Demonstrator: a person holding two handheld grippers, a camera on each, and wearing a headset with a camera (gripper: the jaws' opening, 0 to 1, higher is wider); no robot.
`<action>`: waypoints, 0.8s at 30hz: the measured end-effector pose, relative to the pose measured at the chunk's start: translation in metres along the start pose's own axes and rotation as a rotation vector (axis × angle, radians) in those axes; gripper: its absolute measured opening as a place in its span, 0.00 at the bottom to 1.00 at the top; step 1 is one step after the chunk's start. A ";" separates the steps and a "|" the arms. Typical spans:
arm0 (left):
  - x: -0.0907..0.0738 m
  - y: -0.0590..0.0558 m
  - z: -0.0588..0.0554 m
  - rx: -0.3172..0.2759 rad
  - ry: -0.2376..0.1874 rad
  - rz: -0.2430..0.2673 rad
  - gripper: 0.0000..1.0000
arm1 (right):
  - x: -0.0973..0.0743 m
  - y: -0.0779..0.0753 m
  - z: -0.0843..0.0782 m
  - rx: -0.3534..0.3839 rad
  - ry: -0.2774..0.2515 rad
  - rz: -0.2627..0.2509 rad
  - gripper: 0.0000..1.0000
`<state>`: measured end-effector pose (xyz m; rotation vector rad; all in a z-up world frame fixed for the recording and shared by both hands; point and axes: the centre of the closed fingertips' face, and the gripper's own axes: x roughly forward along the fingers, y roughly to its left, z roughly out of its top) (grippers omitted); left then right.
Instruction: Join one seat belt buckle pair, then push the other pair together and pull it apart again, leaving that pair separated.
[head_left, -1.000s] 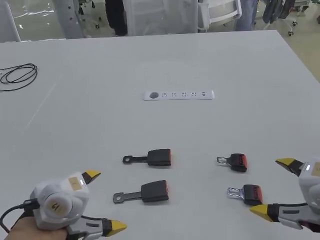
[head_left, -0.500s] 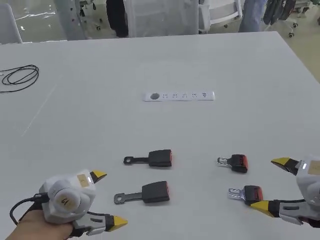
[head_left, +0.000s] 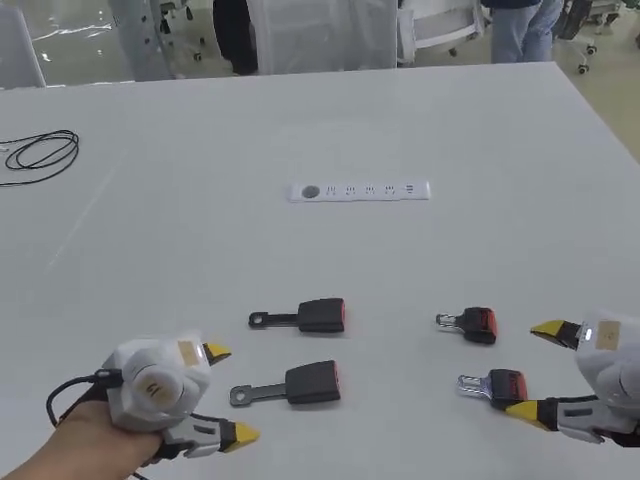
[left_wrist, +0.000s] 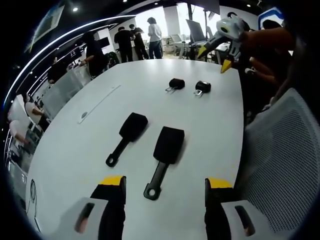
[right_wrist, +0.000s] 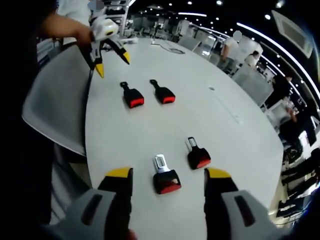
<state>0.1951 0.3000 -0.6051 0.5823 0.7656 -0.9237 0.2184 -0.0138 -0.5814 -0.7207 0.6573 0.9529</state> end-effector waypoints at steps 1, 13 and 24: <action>0.002 0.001 -0.001 0.006 0.007 -0.002 0.65 | 0.001 0.002 0.000 -0.012 0.003 0.016 0.57; 0.026 -0.009 -0.005 0.151 0.066 -0.075 0.60 | 0.025 0.000 -0.015 -0.048 0.037 0.108 0.42; 0.053 0.000 0.010 0.151 0.082 -0.089 0.51 | 0.051 0.005 -0.035 -0.043 0.109 0.194 0.41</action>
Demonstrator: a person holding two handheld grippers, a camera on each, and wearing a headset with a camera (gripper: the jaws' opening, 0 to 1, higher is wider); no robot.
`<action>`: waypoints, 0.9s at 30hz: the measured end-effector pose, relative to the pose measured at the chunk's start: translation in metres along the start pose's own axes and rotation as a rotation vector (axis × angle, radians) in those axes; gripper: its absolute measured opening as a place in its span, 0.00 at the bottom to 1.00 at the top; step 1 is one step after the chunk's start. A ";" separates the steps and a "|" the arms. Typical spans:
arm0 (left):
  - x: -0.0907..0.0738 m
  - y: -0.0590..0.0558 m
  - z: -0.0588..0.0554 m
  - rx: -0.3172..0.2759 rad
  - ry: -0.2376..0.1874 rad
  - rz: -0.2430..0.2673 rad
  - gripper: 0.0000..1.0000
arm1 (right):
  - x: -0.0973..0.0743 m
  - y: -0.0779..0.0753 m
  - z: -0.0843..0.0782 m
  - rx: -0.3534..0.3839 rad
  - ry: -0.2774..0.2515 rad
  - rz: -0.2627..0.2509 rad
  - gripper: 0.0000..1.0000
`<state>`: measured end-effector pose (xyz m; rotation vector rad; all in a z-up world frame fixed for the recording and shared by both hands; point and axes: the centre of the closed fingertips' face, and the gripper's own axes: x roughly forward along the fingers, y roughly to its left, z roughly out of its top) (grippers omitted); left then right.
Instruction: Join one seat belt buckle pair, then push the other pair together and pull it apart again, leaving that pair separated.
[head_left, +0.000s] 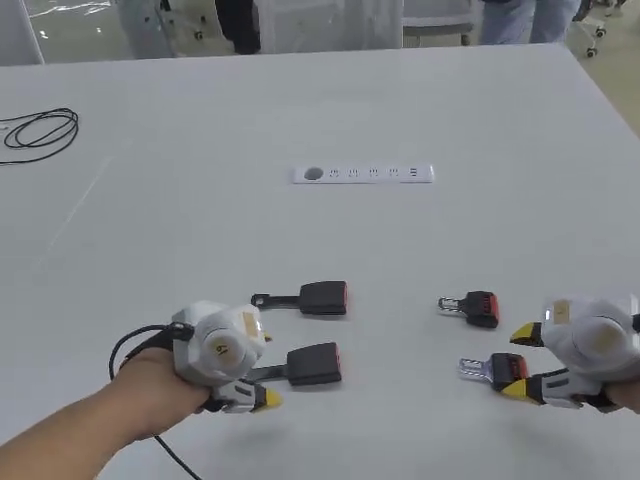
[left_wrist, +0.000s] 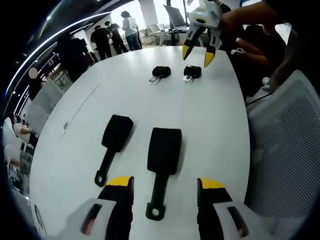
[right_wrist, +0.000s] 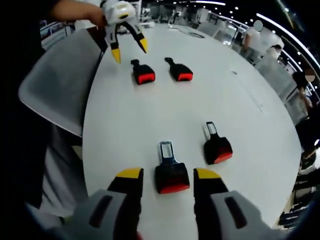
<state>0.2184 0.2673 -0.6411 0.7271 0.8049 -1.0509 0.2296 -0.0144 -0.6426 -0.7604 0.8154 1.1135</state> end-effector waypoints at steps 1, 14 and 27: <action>0.002 0.000 0.003 -0.006 -0.007 -0.006 0.49 | 0.002 0.000 -0.001 0.008 0.001 0.006 0.41; 0.030 0.006 0.010 -0.041 0.025 -0.067 0.45 | 0.019 -0.002 -0.018 0.024 0.083 0.057 0.43; 0.048 0.003 0.013 -0.009 0.059 -0.108 0.42 | 0.028 -0.004 -0.026 -0.017 0.119 0.082 0.36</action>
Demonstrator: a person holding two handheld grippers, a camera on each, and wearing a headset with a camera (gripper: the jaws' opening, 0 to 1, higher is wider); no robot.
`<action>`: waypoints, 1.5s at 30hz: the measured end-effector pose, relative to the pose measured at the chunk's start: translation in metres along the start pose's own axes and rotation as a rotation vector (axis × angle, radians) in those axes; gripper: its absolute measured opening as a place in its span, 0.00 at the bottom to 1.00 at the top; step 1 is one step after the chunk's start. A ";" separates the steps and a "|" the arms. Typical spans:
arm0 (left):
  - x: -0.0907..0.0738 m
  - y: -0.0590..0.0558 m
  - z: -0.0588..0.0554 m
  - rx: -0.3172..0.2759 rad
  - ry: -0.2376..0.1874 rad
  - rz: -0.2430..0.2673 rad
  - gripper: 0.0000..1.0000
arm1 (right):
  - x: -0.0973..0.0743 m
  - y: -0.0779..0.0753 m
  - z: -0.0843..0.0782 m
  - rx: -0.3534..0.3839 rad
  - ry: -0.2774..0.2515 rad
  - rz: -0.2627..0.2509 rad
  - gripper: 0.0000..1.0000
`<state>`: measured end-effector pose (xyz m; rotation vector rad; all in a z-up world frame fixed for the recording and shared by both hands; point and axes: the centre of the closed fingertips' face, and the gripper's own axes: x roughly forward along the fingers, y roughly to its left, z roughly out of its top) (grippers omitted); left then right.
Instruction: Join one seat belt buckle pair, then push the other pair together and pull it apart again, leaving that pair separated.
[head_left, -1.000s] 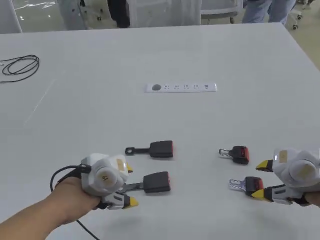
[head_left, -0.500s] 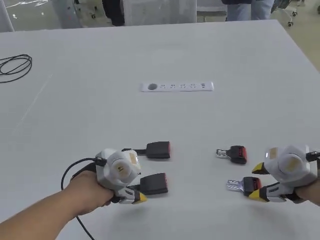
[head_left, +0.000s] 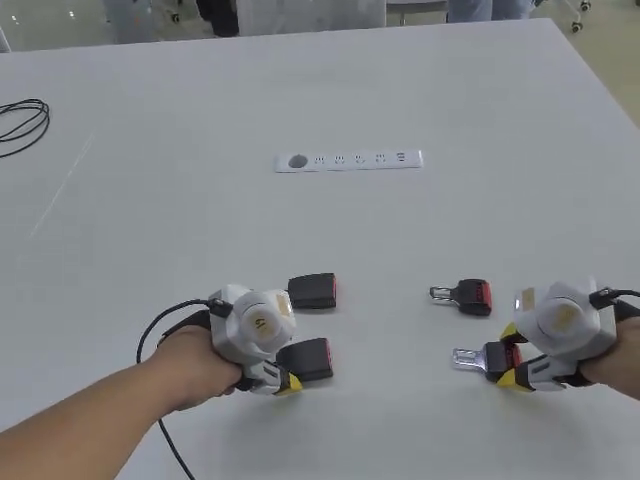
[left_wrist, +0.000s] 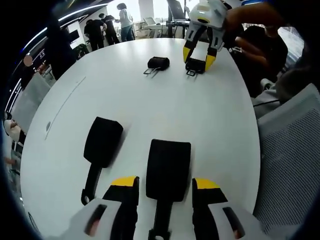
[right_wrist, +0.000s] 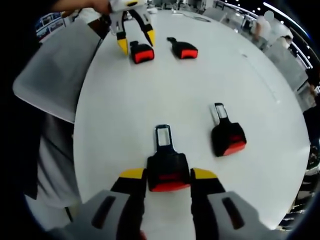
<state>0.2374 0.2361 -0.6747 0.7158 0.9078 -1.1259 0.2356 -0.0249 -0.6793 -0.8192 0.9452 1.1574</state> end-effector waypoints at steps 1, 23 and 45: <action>0.001 0.000 -0.001 0.012 0.012 0.001 0.42 | 0.000 0.000 0.000 -0.012 0.001 0.000 0.36; 0.006 -0.003 -0.004 0.166 0.082 -0.031 0.32 | 0.002 -0.001 -0.001 -0.082 0.001 0.029 0.33; 0.006 -0.004 -0.006 0.178 0.093 -0.055 0.31 | 0.010 0.004 0.017 -0.118 0.027 0.035 0.33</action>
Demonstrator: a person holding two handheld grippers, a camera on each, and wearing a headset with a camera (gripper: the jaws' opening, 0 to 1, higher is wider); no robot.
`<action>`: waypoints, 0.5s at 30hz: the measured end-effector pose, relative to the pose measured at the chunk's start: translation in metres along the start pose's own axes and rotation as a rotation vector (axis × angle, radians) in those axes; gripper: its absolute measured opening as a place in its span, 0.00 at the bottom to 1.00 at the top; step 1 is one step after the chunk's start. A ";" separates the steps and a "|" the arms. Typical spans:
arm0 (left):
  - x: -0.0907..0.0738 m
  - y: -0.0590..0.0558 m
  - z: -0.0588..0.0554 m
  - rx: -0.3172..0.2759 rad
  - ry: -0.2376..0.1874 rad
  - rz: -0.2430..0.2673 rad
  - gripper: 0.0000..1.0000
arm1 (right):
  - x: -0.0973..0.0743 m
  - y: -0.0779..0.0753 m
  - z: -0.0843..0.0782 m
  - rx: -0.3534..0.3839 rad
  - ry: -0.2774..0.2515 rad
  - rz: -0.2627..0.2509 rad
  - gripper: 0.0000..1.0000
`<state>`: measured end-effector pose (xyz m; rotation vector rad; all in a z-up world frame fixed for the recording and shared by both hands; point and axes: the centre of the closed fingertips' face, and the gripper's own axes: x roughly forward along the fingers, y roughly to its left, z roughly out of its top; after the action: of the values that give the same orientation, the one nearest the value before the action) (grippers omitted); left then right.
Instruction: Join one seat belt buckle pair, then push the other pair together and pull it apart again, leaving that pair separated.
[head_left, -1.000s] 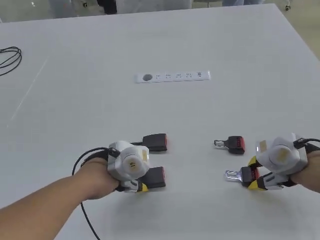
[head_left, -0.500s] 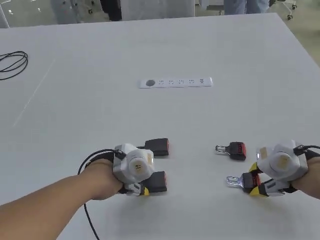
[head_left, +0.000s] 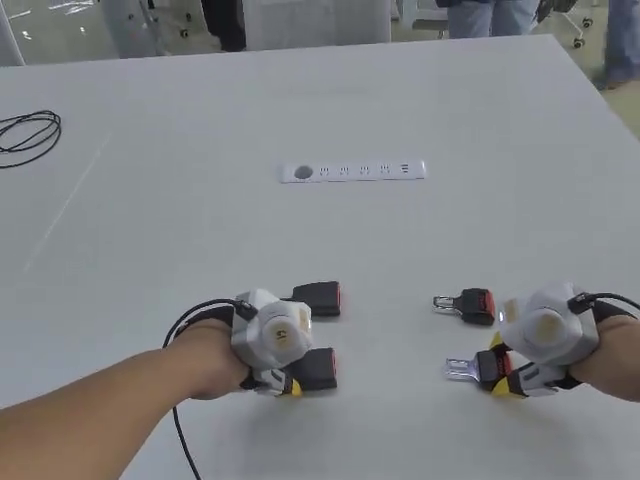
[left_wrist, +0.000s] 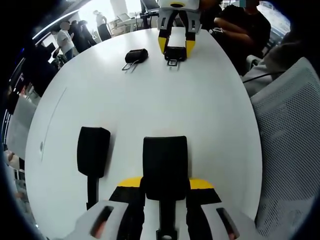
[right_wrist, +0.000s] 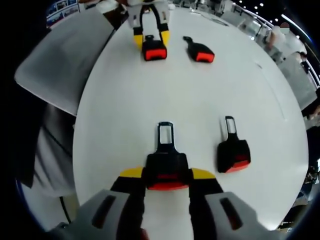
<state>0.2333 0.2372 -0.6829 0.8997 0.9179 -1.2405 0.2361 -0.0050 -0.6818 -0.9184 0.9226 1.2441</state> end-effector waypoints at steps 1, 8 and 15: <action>0.000 0.000 0.000 0.002 0.001 -0.002 0.31 | 0.001 0.000 0.002 0.000 -0.002 -0.001 0.33; 0.000 -0.001 0.000 0.018 0.013 -0.013 0.31 | 0.009 0.003 0.028 0.019 -0.055 0.007 0.33; 0.001 -0.001 0.000 0.023 0.017 -0.019 0.31 | 0.022 0.009 0.062 -0.012 -0.090 0.014 0.33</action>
<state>0.2324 0.2366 -0.6834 0.9230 0.9294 -1.2635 0.2329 0.0617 -0.6803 -0.8597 0.8530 1.2936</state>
